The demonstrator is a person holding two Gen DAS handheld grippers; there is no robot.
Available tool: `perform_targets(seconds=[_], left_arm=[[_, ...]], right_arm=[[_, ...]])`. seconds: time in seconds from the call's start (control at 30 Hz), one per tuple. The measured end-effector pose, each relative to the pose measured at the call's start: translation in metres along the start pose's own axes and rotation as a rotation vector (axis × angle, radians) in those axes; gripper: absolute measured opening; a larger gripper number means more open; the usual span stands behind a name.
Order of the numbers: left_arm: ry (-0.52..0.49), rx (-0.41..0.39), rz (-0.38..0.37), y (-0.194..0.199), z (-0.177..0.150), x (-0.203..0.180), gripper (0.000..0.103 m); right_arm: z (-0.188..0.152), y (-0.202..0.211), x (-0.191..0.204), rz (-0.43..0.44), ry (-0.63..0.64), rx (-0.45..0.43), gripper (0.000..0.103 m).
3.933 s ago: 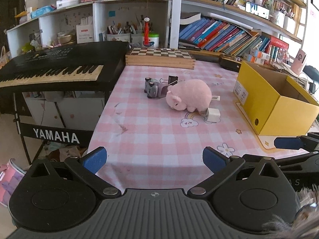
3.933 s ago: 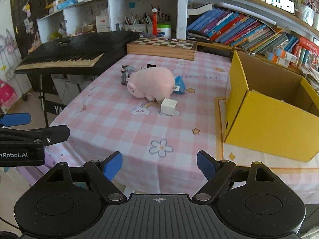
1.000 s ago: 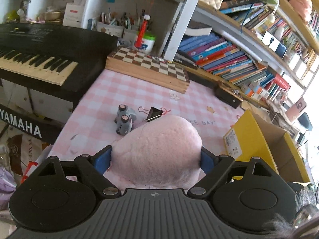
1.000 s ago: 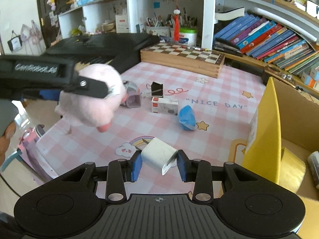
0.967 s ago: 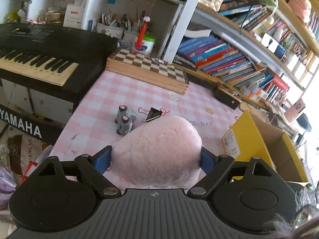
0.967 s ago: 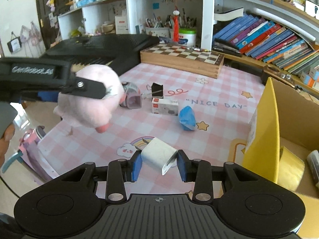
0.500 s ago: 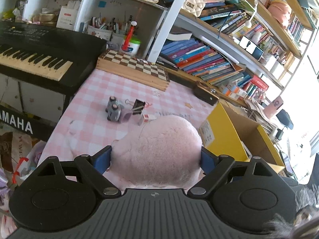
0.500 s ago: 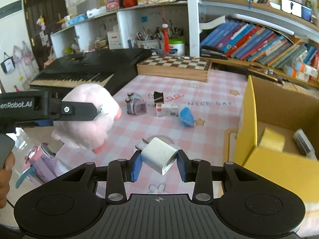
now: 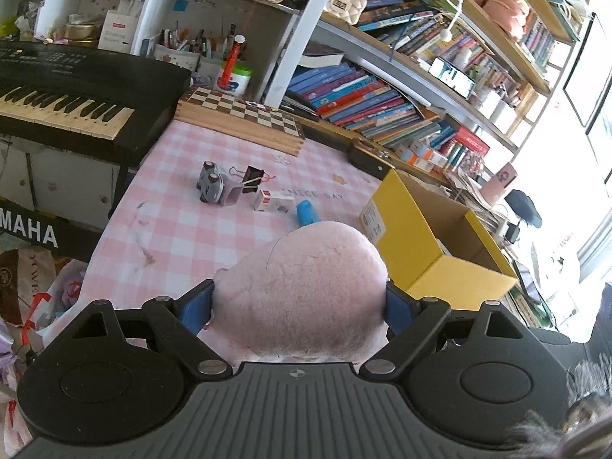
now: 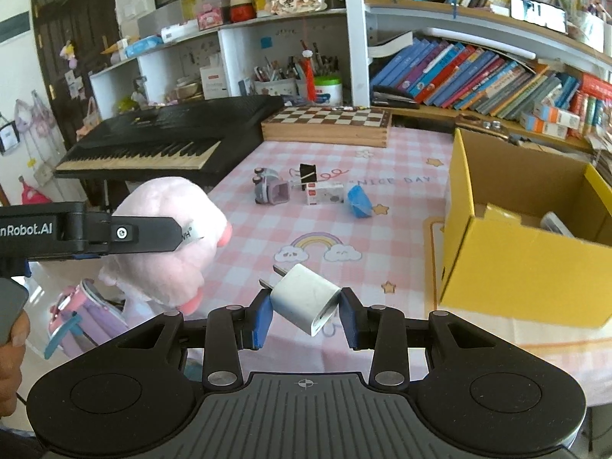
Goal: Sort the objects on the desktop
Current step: 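Lift and carry the pink pig with the left gripper while the right carries the charger to the yellow box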
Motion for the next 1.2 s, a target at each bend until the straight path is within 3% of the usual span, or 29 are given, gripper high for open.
perform_targets(seconds=[0.5, 1.2], left_arm=[[-0.033, 0.033, -0.05, 0.027, -0.018, -0.001, 0.087], [-0.094, 0.109, -0.218, 0.018, -0.037, -0.037, 0.087]], right_arm=[[-0.022, 0.028, 0.013, -0.052, -0.048, 0.01, 0.037], [-0.046, 0.075, -0.012, -0.242, -0.131, 0.013, 0.037]])
Point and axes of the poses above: each gripper's, at about its wrist camera, not at the fingertips, and y roughly against the way its jaws point, x to its left, z to its top, the point moved 5 cm from there along -y, roughly the way its jaws point, and after that the axes turned 12 degrees about -x, right-handed, at the moved point
